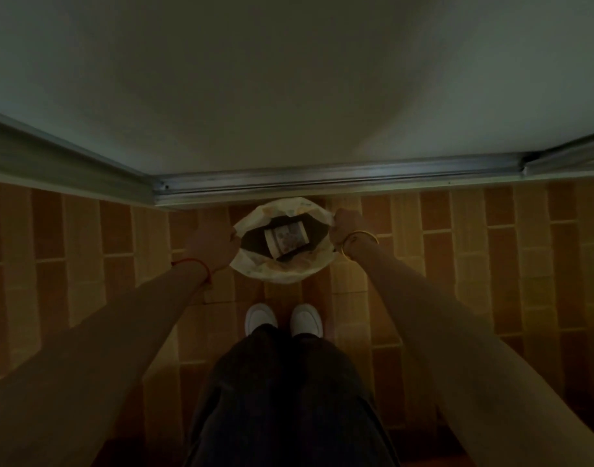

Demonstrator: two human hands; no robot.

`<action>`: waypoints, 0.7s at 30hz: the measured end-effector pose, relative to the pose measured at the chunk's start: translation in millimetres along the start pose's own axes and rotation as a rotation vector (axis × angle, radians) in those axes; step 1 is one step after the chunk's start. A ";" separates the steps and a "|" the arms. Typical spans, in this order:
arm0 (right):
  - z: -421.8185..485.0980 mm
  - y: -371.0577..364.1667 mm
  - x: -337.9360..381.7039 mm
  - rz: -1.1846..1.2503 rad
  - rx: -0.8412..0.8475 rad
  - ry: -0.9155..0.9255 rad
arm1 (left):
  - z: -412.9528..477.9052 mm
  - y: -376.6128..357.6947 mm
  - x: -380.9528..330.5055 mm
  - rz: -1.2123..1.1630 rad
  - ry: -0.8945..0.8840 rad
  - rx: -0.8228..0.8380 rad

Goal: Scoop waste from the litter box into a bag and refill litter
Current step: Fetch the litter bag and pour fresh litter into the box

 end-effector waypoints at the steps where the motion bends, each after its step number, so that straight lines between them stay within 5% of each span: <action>1: 6.7 -3.6 -2.1 -0.003 0.001 -0.003 | 5.7 -4.4 0.9 -0.002 -0.004 -0.004; 21: 49.3 -54.6 -11.6 0.059 0.144 0.021 | 54.1 -68.4 15.5 -0.080 0.072 0.069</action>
Point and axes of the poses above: each hand's wrist, its own z-axis towards the middle knuckle, its own y-axis out of the back of the hand, x = y × z, the point moved 2 cm from there along z, towards the middle knuckle, and after that the axes turned 14 degrees about x, right-handed, at the moved point
